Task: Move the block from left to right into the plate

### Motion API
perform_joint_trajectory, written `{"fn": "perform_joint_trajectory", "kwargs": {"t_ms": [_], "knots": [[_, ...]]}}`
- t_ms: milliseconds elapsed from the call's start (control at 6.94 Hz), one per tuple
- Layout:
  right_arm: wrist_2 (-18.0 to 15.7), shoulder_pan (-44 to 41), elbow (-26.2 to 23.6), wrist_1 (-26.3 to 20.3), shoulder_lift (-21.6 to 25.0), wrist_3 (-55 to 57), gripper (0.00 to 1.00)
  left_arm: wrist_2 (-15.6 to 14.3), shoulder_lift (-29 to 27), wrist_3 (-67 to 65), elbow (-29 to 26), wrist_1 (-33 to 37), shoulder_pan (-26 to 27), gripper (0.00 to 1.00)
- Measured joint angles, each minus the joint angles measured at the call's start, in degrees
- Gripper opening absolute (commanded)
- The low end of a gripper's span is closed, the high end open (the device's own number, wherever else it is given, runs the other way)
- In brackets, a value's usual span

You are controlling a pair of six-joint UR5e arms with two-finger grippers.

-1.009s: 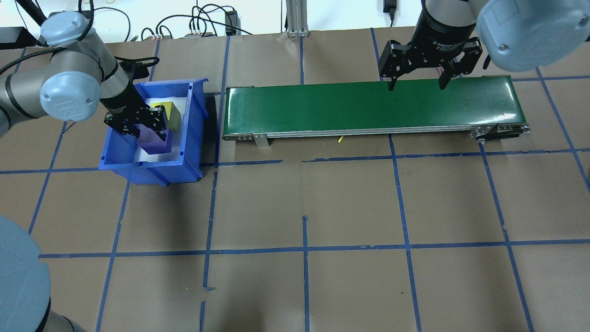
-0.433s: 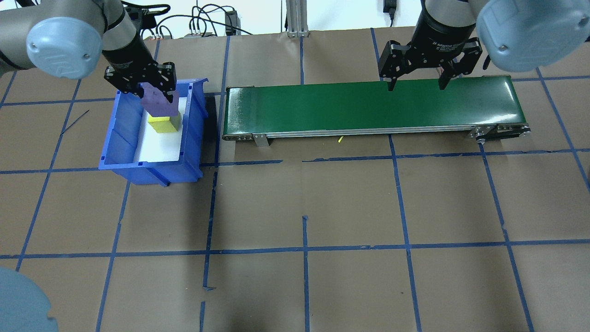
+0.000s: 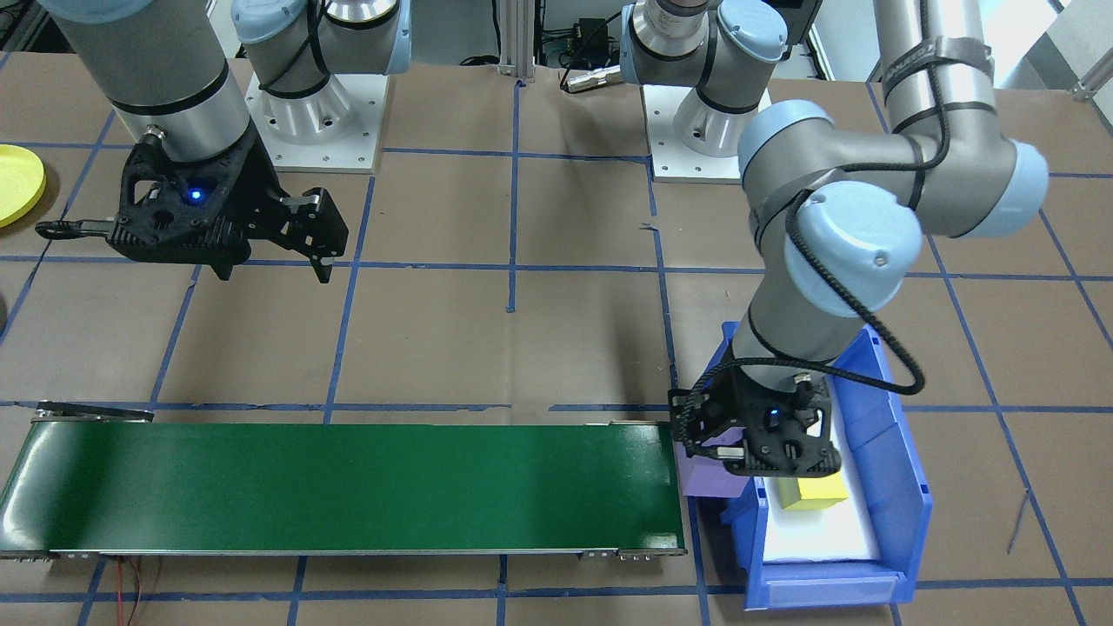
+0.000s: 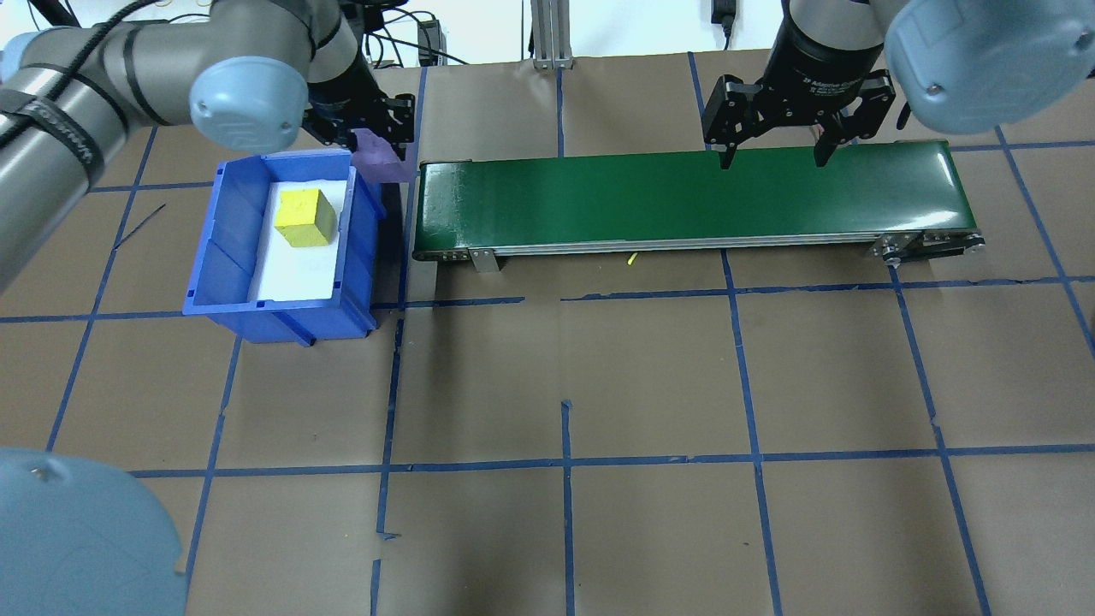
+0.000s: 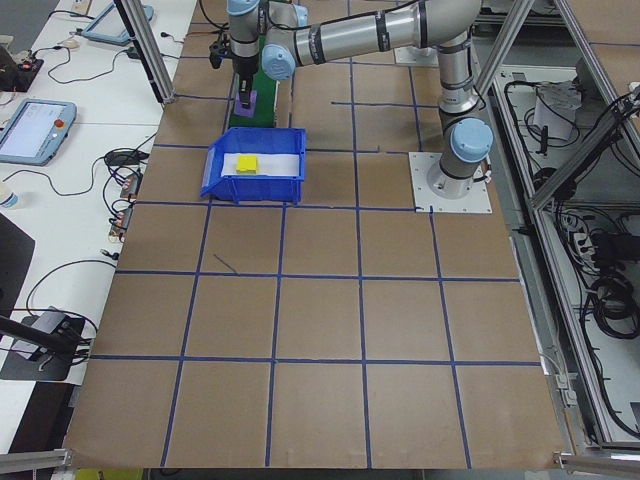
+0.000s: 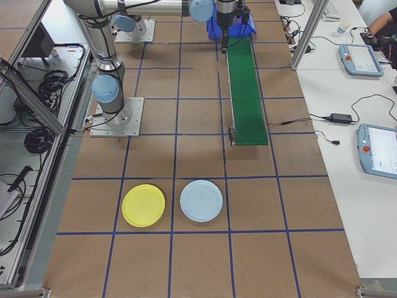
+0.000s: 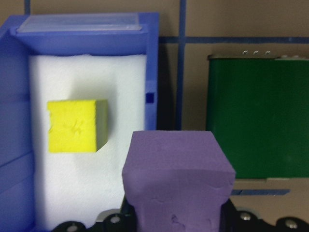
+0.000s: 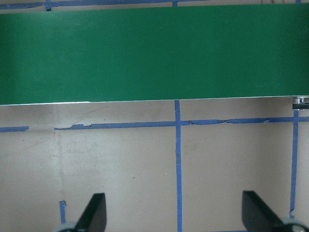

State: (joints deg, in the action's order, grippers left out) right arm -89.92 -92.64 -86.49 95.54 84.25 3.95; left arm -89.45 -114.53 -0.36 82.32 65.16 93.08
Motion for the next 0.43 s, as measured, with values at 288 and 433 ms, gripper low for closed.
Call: {"fn": "perform_joint_trajectory", "kwargs": {"t_ms": [288, 433], "knots": [[-0.05, 0.00, 0.00, 0.00, -0.05, 0.00, 1.00, 0.45, -3.26, -0.35, 0.31, -3.26, 2.84, 0.34], [-0.05, 0.00, 0.00, 0.00, -0.05, 0.00, 1.00, 0.49, -4.23, -0.53, 0.64, -3.67, 3.88, 0.54]]}}
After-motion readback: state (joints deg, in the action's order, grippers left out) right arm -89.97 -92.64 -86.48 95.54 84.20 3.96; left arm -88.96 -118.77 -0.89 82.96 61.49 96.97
